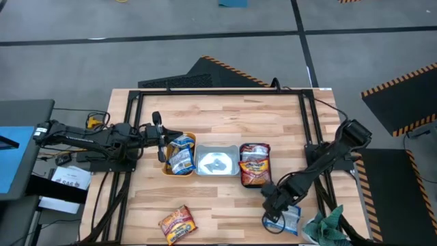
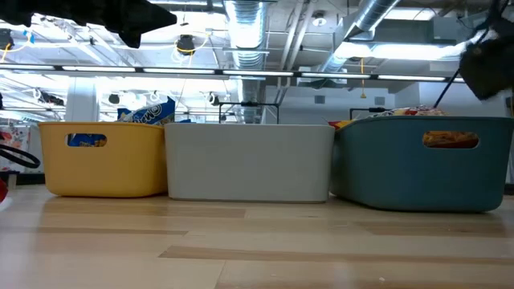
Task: Sort Maruchan noodles
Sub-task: Put the blue noodle pack into the yellow bin
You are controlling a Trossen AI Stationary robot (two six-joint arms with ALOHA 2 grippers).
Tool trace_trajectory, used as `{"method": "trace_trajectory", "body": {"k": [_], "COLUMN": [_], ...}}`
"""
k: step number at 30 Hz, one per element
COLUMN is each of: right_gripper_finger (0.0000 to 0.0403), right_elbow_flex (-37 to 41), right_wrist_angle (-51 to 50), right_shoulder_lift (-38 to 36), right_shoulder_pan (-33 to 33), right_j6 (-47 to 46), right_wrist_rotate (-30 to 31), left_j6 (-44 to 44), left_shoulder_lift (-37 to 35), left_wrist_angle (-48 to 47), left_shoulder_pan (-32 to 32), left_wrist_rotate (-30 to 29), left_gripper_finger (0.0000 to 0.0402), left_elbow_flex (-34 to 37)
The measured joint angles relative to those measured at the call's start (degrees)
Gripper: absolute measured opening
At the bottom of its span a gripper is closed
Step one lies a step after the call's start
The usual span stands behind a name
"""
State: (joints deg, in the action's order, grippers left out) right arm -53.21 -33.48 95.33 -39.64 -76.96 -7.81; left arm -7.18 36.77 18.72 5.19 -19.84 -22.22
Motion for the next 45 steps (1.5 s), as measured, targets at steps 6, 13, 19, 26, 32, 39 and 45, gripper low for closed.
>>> {"method": "trace_trajectory", "body": {"k": [6, 13, 19, 26, 32, 39, 45], "right_gripper_finger": [0.0261, 0.0172, 0.0019, 0.0011, 0.0011, 0.0011, 0.0010], "right_elbow_flex": [0.0, 0.1, 0.2, -1.9, -5.1, -11.2, -14.3], "right_wrist_angle": [2.4, 2.3, 5.2, 6.6, 9.5, 15.5, 20.6], "right_shoulder_lift": [4.1, 4.3, 3.0, -1.3, -5.7, -6.4, -5.7], "right_shoulder_pan": [-0.1, 0.9, 2.8, 4.6, 7.3, 12.5, 18.9], "right_j6": [4.1, 7.0, 12.3, 21.0, 29.8, 42.0, 58.4], "right_wrist_rotate": [-4.8, -5.3, -6.4, -6.3, -5.0, -5.9, 0.6], "left_j6": [0.2, -0.5, -0.5, -0.5, -0.5, -0.5, -1.2], "left_shoulder_lift": [0.0, 0.0, 0.0, -0.1, -0.1, -0.1, -0.1], "left_wrist_angle": [0.1, 0.3, 1.1, 1.7, 1.8, 1.8, 1.8], "left_shoulder_pan": [0.0, 0.0, 0.0, 0.0, 0.0, 0.0, 0.0], "left_wrist_rotate": [0.0, 0.0, -0.6, -0.7, -0.8, -0.8, -0.7], "left_gripper_finger": [0.0000, 0.0000, 0.0000, 0.0000, 0.0000, 0.0000, 0.0000], "left_elbow_flex": [0.0, 0.0, 0.0, 0.0, 0.0, 0.0, -1.0]}}
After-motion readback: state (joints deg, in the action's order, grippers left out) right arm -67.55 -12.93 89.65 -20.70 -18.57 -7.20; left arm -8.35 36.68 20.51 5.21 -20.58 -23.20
